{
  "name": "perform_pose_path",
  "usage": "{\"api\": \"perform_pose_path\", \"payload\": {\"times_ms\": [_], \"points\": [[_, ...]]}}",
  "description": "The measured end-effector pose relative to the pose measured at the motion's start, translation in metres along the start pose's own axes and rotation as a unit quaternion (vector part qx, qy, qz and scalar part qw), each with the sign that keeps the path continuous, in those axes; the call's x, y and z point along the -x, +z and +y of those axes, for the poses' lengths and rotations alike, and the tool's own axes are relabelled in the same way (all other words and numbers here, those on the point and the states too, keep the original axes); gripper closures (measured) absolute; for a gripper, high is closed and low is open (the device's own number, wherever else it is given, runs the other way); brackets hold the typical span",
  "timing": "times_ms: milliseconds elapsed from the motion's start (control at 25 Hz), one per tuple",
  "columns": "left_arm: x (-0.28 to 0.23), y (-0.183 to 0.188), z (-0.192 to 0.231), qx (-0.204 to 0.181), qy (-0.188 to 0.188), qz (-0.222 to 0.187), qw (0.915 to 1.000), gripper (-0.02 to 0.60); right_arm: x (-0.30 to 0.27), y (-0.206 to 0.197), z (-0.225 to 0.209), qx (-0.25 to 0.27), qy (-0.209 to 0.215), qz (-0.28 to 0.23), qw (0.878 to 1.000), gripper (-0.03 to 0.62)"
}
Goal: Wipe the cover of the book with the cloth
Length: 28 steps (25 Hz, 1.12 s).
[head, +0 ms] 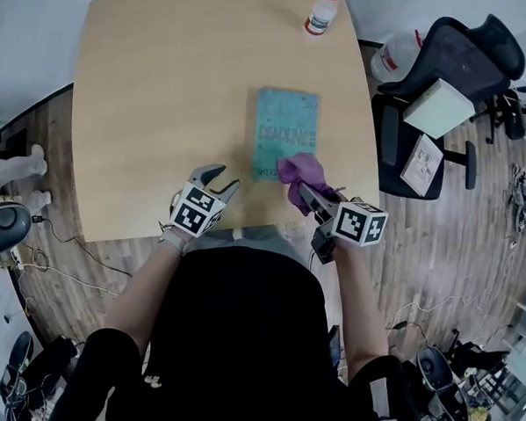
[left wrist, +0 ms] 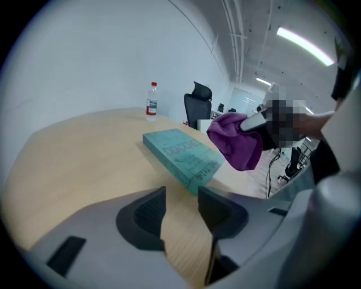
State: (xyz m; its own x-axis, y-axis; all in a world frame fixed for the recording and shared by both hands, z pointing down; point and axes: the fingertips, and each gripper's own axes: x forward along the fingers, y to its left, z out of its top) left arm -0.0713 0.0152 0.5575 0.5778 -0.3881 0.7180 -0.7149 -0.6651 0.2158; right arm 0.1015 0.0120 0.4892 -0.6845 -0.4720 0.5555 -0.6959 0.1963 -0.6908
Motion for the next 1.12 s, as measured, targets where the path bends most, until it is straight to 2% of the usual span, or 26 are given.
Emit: {"api": "perform_pose_path", "payload": {"times_ms": [120,240,400,600,720,960,1120], "points": [[0.042,0.017,0.017,0.028,0.017,-0.048,0.9983,0.470,-0.001,0.016,0.030,0.032,0.006,-0.023,0.999,0.491],[0.082,0.038,0.033,0.055,0.033,-0.105,0.9924,0.520,-0.008,0.034,0.062,0.072,0.019,-0.042,0.996,0.491],[0.136,0.062,0.053,0.081,0.065,-0.174,0.9793,0.544,-0.018,0.056,0.110,0.119,0.046,-0.072,0.989,0.490],[0.196,0.082,0.065,0.108,0.086,-0.237,0.9618,0.560,-0.031,0.074,0.165,0.199,0.062,-0.098,0.973,0.490],[0.229,0.094,0.068,0.105,0.108,-0.272,0.9503,0.560,-0.035,0.082,0.195,0.236,0.075,-0.111,0.962,0.490],[0.283,0.110,0.073,0.079,0.179,-0.322,0.9263,0.560,-0.035,0.096,0.242,0.287,0.091,-0.144,0.943,0.490],[0.302,0.111,0.077,0.079,0.198,-0.339,0.9165,0.560,-0.039,0.103,0.266,0.305,0.101,-0.158,0.934,0.491]]}}
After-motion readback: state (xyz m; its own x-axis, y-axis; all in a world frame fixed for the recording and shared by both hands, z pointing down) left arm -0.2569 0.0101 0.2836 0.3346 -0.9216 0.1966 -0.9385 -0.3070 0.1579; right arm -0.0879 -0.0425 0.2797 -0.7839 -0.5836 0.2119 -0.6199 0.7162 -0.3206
